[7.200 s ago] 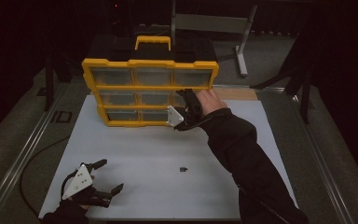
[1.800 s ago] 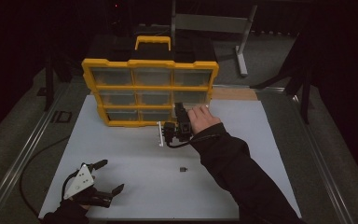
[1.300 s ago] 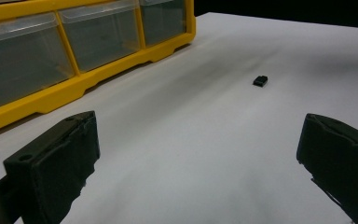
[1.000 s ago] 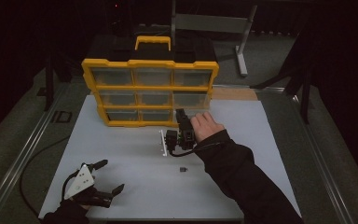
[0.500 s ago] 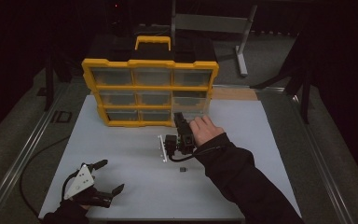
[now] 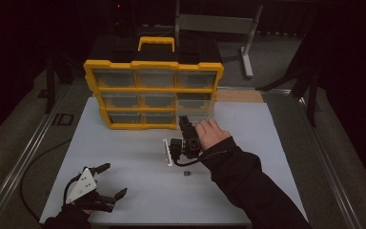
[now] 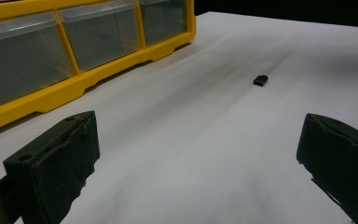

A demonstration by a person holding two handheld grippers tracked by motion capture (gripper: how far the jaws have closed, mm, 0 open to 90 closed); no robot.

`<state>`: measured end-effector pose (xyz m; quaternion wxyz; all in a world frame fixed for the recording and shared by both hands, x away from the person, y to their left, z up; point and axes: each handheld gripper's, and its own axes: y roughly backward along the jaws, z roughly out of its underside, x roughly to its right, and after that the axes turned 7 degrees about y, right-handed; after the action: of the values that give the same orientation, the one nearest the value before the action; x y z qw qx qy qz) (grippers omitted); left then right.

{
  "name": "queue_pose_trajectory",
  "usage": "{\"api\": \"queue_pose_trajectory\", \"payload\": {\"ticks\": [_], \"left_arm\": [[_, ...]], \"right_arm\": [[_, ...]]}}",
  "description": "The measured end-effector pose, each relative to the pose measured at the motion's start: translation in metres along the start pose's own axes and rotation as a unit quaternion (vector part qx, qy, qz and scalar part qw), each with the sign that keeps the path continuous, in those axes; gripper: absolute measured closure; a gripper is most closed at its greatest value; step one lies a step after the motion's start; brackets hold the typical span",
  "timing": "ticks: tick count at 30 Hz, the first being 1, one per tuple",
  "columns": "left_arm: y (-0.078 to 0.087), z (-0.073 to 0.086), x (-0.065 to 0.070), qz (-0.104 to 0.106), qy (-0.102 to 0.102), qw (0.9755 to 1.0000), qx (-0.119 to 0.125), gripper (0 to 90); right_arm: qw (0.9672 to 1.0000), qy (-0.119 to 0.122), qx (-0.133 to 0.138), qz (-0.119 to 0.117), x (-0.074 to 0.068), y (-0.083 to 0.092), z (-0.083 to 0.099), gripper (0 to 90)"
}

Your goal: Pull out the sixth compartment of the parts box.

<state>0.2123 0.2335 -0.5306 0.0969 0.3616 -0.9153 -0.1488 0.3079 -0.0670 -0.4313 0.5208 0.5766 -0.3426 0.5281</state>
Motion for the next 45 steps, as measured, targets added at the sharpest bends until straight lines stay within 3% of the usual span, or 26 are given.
{"api": "queue_pose_trajectory", "payload": {"ticks": [17, 21, 29, 33, 37, 44, 45], "left_arm": [[0.000, 0.000, 0.000, 0.000, 0.000, 1.0000, 0.000, 0.4], [0.000, 0.000, 0.000, 0.000, 0.002, 1.0000, 0.002, 0.4], [0.000, 0.000, 0.000, -0.001, 0.002, 1.0000, 0.002, 0.4], [0.000, 0.000, 0.000, 0.000, 0.001, 1.0000, 0.000, 0.4], [0.000, 0.000, 0.000, -0.001, 0.002, 1.0000, 0.000, 0.4], [0.000, 0.000, 0.000, 0.000, 0.002, 1.0000, -0.001, 0.4], [0.000, 0.000, 0.000, 0.000, 0.002, 1.0000, -0.001, 0.4]], "right_arm": [[0.9999, -0.009, 0.004, -0.011, 0.003, -0.002, 0.001, 73.3], [0.9995, -0.022, 0.006, -0.024, 0.006, -0.001, 0.001, 55.5], [0.9960, -0.071, 0.006, -0.054, 0.013, -0.001, 0.008, 32.2], [0.9940, -0.094, 0.000, -0.057, 0.014, -0.003, 0.012, 21.4], [0.9880, -0.137, 0.005, -0.071, 0.018, -0.005, 0.017, 15.0], [0.9696, -0.230, 0.017, -0.082, 0.027, -0.004, 0.030, 9.1], [0.9696, -0.230, 0.017, -0.082, 0.027, -0.004, 0.030, 9.1]]}}
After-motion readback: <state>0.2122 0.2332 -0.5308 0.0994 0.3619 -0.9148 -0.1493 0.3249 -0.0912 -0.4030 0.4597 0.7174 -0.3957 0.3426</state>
